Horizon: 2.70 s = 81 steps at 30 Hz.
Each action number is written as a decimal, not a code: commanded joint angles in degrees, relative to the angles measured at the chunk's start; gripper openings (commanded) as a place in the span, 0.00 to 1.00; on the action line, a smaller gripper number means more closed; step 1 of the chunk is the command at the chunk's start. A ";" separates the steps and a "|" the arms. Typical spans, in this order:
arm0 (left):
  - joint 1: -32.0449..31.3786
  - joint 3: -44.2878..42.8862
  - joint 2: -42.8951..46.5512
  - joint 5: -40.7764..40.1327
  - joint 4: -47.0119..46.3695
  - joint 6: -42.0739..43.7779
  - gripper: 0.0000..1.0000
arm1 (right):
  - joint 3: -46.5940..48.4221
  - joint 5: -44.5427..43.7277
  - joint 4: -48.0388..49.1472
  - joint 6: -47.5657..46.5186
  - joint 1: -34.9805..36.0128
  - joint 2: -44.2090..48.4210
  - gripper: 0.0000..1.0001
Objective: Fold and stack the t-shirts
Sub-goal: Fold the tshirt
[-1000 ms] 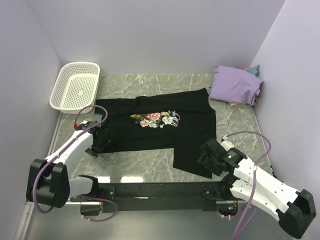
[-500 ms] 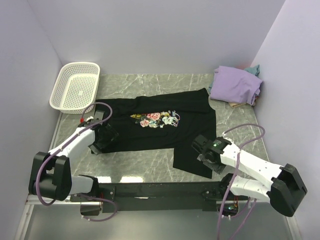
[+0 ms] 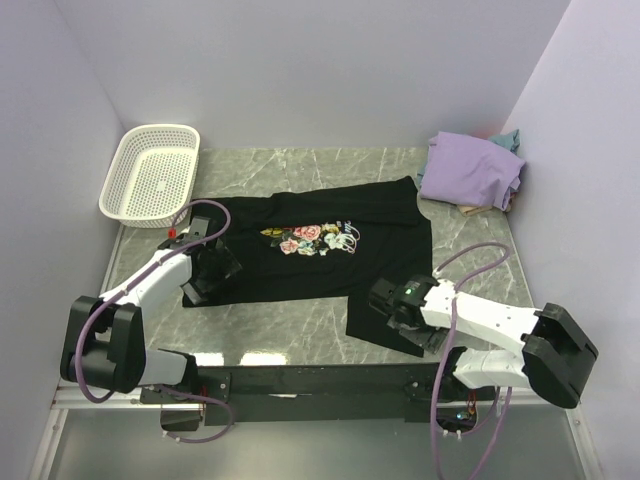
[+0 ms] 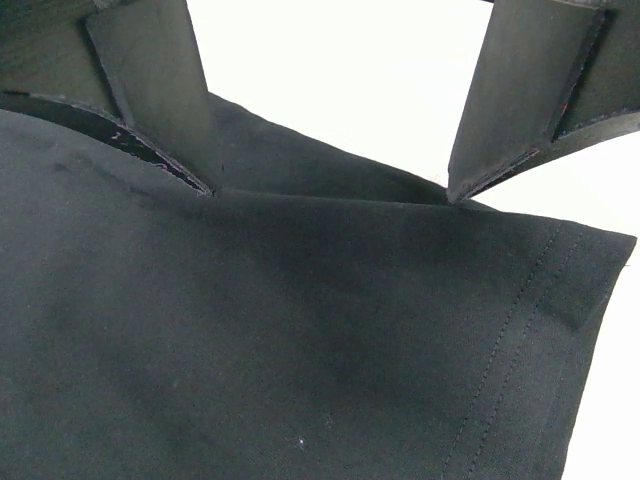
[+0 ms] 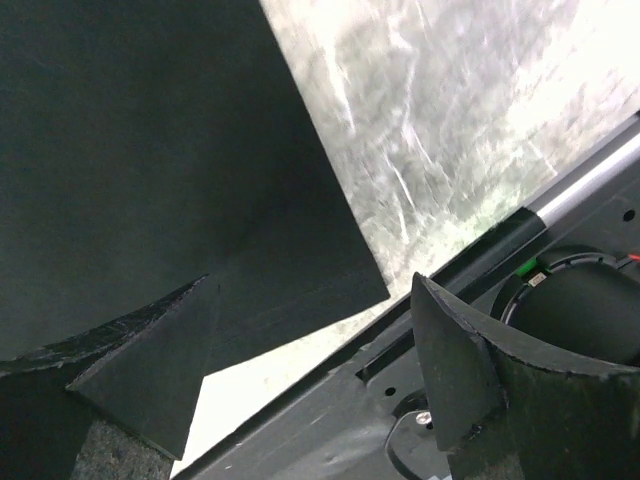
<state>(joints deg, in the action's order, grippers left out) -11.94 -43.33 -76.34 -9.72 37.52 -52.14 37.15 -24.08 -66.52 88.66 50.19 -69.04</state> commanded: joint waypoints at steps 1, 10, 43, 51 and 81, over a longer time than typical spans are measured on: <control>-0.18 -2.37 0.66 0.22 0.01 1.95 0.99 | -3.56 -0.01 2.62 5.90 2.88 1.01 0.84; -0.18 -1.76 0.57 2.60 -1.04 2.92 0.99 | -8.66 0.70 6.49 12.23 7.37 5.66 0.81; -0.18 -1.15 9.45 4.09 4.67 -0.77 0.99 | 13.39 -15.91 -0.71 -3.66 8.08 3.21 0.00; -0.18 10.54 15.77 9.27 -1.21 -8.58 0.96 | 14.88 -19.95 2.88 -11.39 6.94 5.75 0.00; -1.50 18.37 11.03 -1.97 -12.73 -19.84 0.55 | 12.07 -16.36 20.99 -34.08 -4.58 13.14 0.04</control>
<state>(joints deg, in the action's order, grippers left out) -12.88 -27.70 -63.16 -10.17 25.93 -71.18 49.06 -39.40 -48.34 56.14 46.48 -56.07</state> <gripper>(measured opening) 0.666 0.044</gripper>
